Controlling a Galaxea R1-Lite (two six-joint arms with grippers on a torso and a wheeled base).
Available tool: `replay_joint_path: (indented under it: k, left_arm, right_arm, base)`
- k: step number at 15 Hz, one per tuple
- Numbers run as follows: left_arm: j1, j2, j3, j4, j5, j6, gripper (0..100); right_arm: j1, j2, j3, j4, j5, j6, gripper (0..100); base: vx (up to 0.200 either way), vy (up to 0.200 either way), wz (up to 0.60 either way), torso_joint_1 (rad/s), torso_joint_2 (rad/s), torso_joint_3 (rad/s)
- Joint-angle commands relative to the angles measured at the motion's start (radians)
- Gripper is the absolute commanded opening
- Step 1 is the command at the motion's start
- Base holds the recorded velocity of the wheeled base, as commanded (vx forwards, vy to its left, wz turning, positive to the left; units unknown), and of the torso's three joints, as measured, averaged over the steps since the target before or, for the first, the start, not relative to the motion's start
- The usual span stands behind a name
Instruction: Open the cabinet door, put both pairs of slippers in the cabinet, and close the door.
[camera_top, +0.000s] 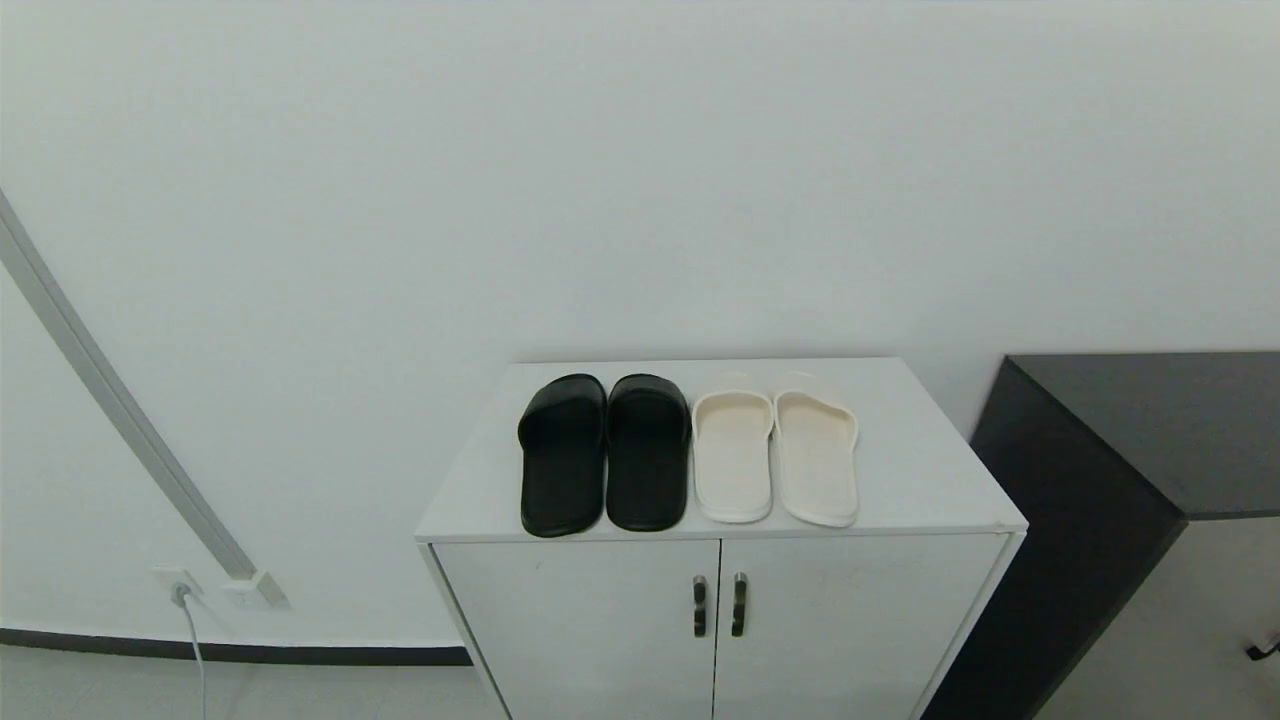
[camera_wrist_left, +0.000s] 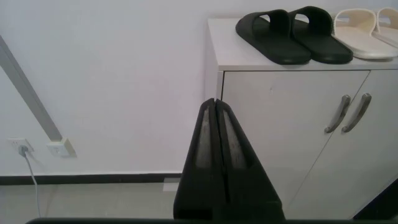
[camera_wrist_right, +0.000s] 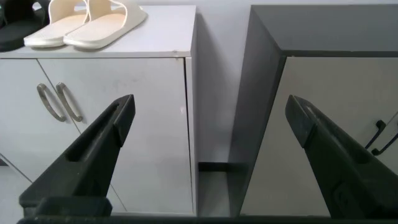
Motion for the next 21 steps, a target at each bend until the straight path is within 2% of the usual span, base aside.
replay_joint_path:
  k: [1, 6, 7, 8, 9, 10, 13, 14, 15, 17, 18, 19, 21]
  left_arm:
    - [0.0, 0.0, 0.0, 0.0, 0.0, 0.0, 0]
    - [0.0, 0.0, 0.0, 0.0, 0.002, -0.003, 0]
    - [0.0, 0.0, 0.0, 0.0, 0.002, -0.002, 0]
    - [0.0, 0.0, 0.0, 0.0, 0.002, -0.003, 0]
    - [0.0, 0.0, 0.0, 0.0, 0.002, -0.005, 0]
    - [0.0, 0.0, 0.0, 0.0, 0.002, -0.003, 0]
    - [0.0, 0.0, 0.0, 0.0, 0.0, -0.003, 0]
    - [0.0, 0.0, 0.0, 0.0, 0.0, -0.003, 0]
    - [0.0, 0.0, 0.0, 0.0, 0.0, -0.003, 0]
    - [0.0, 0.0, 0.0, 0.0, 0.0, -0.003, 0]
    - [0.0, 0.0, 0.0, 0.0, -0.001, -0.002, 0]
    - [0.0, 0.0, 0.0, 0.0, -0.001, -0.002, 0]
    - [0.0, 0.0, 0.0, 0.0, -0.001, -0.003, 0]
  right_arm:
    - [0.0, 0.0, 0.0, -0.001, -0.001, -0.001, 100]
    - [-0.003, 0.009, -0.014, -0.007, -0.008, -0.024, 100]
    - [0.003, 0.084, -0.161, 0.001, -0.005, 0.041, 100]
    - [0.008, 0.158, -0.248, 0.037, 0.001, 0.102, 100]
    - [0.008, 0.184, -0.254, 0.062, 0.007, 0.093, 100]
    - [0.011, 0.276, -0.242, 0.091, 0.053, 0.01, 100]
    - [0.02, 0.498, -0.267, 0.039, 0.185, -0.004, 100]
    - [0.026, 0.543, -0.273, 0.016, 0.2, -0.005, 100]
    - [0.058, 0.658, -0.285, -0.035, 0.211, 0.004, 100]
    - [0.112, 0.728, -0.287, -0.088, 0.208, 0.002, 100]
    - [0.199, 0.833, -0.307, -0.171, 0.165, 0.005, 100]
    - [0.219, 0.865, -0.316, -0.19, 0.139, 0.007, 100]
    - [0.343, 0.989, -0.359, -0.255, 0.025, 0.059, 100]
  base:
    - [0.0, 0.0, 0.0, 0.0, 0.0, 0.0]
    - [0.0, 0.0, 0.0, 0.0, 0.0, 0.0]
    - [0.0, 0.0, 0.0, 0.0, 0.0, 0.0]
    - [0.0, 0.0, 0.0, 0.0, 0.0, 0.0]
    - [0.0, 0.0, 0.0, 0.0, 0.0, 0.0]
    - [0.0, 0.0, 0.0, 0.0, 0.0, 0.0]
    - [0.0, 0.0, 0.0, 0.0, 0.0, 0.0]
    - [0.0, 0.0, 0.0, 0.0, 0.0, 0.0]
    - [0.0, 0.0, 0.0, 0.0, 0.0, 0.0]
    - [0.0, 0.0, 0.0, 0.0, 0.0, 0.0]
    - [0.0, 0.0, 0.0, 0.0, 0.0, 0.0]
    - [0.0, 0.0, 0.0, 0.0, 0.0, 0.0]
    - [0.0, 0.0, 0.0, 0.0, 0.0, 0.0]
